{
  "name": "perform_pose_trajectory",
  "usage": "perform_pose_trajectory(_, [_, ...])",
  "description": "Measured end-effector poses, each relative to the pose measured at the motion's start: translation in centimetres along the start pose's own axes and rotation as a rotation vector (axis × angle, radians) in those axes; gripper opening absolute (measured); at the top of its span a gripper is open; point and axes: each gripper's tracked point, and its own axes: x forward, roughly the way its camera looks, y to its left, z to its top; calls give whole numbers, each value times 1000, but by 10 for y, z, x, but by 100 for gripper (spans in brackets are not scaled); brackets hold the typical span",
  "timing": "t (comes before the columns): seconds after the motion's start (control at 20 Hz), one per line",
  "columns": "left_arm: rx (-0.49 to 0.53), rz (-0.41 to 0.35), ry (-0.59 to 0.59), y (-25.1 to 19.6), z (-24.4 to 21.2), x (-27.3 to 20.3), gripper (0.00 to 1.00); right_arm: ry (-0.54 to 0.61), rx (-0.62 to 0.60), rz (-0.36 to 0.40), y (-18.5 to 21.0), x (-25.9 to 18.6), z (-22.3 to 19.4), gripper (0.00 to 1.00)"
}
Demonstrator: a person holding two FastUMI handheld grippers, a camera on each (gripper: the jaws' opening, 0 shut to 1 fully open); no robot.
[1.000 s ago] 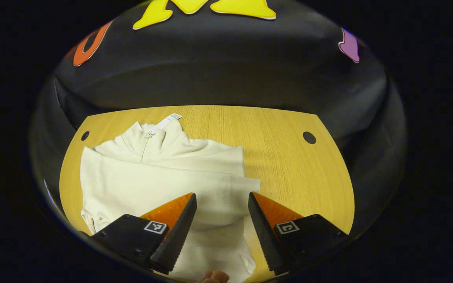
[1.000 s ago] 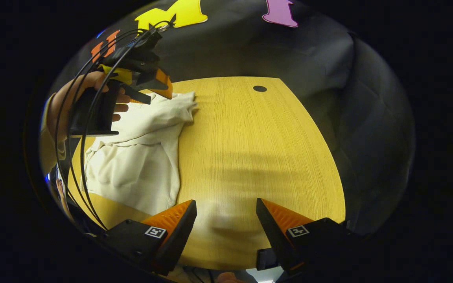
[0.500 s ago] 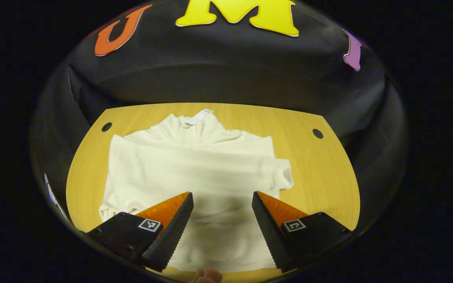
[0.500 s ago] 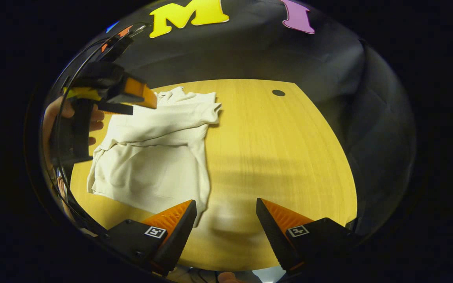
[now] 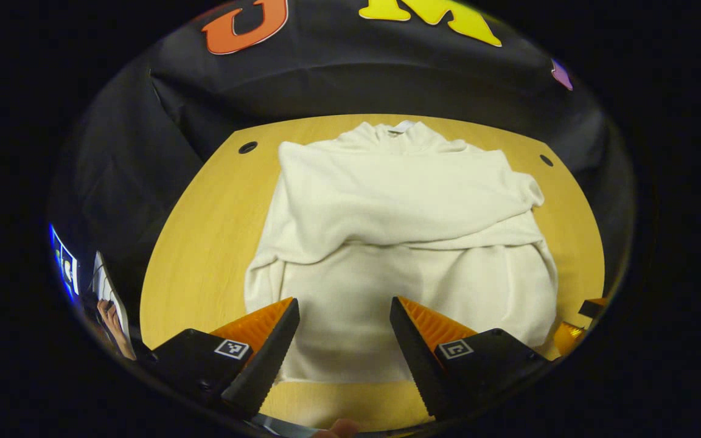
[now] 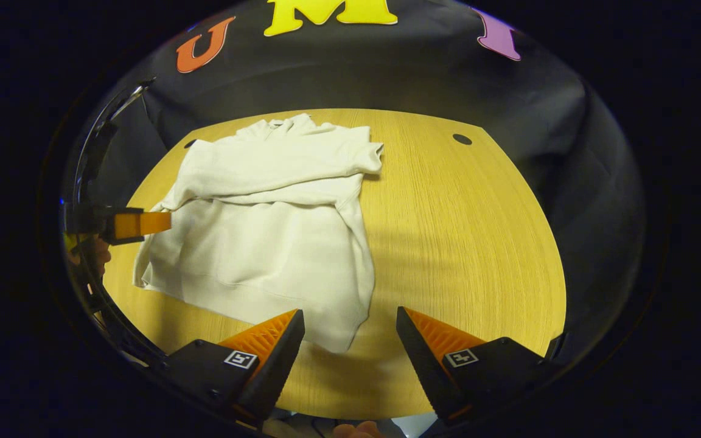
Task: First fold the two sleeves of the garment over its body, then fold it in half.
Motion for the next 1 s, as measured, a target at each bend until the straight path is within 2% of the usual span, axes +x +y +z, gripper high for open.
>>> perform_pose_trajectory(0.3, [-36,48,45,46,-27,-23,96,48,13,-68,-3,14,-11,95])
perform_pose_trajectory(0.4, [-57,41,70,54,-31,-26,96,60,2,-77,-2,16,-15,95])
perform_pose_trajectory(0.55, [-97,38,128,64,-36,-33,96,96,39,-46,7,21,-22,95])
perform_pose_trajectory(0.65, [-118,28,178,66,-38,-37,96,124,37,-79,2,25,-24,95])
perform_pose_trajectory(0.85, [-127,-1,243,66,-22,-53,95,173,9,-92,4,32,-26,95])
perform_pose_trajectory(1.0, [-132,-22,272,63,3,-70,81,201,11,-79,9,37,-28,95])
